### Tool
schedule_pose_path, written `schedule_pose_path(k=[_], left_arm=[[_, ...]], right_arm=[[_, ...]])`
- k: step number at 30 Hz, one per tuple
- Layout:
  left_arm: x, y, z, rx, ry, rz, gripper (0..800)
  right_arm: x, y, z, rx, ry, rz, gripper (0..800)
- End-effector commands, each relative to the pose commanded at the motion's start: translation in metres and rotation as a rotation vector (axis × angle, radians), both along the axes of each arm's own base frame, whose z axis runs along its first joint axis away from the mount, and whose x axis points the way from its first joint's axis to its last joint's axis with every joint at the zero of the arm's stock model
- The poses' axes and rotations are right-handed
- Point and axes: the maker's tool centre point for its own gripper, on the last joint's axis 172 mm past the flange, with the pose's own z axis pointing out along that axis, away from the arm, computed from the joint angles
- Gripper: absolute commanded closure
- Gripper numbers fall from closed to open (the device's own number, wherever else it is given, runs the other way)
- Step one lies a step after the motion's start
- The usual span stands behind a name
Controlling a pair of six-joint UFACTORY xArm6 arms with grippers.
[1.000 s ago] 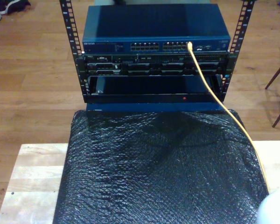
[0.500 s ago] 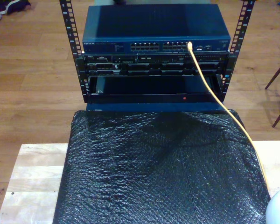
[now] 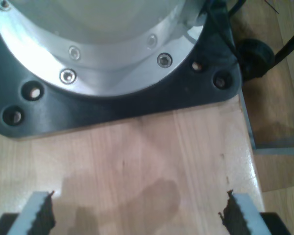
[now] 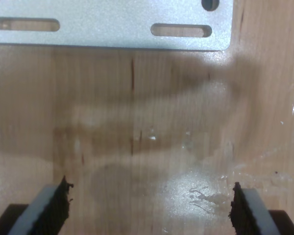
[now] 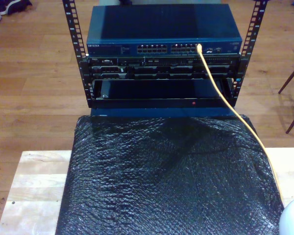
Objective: Grab the cable and plug it in
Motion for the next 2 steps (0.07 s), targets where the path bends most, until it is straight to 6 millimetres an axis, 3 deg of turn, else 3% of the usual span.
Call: schedule_pose_path(k=[2], left_arm=[[-0.0001,-0.0008,-0.0003,-0.002,0.000,0.000,0]], right_arm=[[0.0000,0.0000,0.0000,0.000,0.000,0.000,1]])
